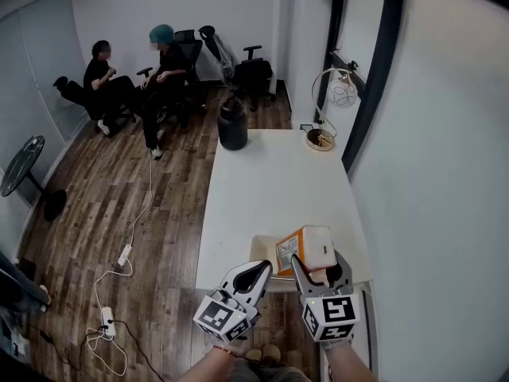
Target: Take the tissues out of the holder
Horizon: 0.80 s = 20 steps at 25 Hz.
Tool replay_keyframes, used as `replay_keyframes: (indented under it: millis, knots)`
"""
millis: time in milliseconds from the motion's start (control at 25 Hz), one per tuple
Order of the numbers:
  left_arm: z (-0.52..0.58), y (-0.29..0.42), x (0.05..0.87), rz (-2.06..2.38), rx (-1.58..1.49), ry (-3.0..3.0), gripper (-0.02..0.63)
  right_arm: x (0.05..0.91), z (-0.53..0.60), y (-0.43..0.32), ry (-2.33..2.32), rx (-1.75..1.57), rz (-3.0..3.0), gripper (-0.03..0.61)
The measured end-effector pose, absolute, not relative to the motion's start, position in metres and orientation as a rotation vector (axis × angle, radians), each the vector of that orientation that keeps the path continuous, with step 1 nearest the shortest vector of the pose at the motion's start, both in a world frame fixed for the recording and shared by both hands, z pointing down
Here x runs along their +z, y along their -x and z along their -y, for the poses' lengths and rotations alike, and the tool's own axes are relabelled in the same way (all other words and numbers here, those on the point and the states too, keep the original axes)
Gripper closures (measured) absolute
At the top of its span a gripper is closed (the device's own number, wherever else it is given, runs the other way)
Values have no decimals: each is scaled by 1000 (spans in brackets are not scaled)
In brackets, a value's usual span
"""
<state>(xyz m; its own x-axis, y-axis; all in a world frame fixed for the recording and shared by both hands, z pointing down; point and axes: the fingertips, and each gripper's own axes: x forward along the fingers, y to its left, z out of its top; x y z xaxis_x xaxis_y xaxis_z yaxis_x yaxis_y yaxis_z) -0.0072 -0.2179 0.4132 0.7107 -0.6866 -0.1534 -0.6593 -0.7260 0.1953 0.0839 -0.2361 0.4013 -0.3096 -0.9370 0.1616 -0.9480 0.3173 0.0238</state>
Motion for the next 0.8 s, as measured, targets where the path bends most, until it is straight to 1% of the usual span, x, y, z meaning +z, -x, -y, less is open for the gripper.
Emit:
replay_keyframes:
  millis: [800]
  knots:
    - [216,-3,405,1081,-350,-2798,600,399,235,-91,-1782,120,2424,286]
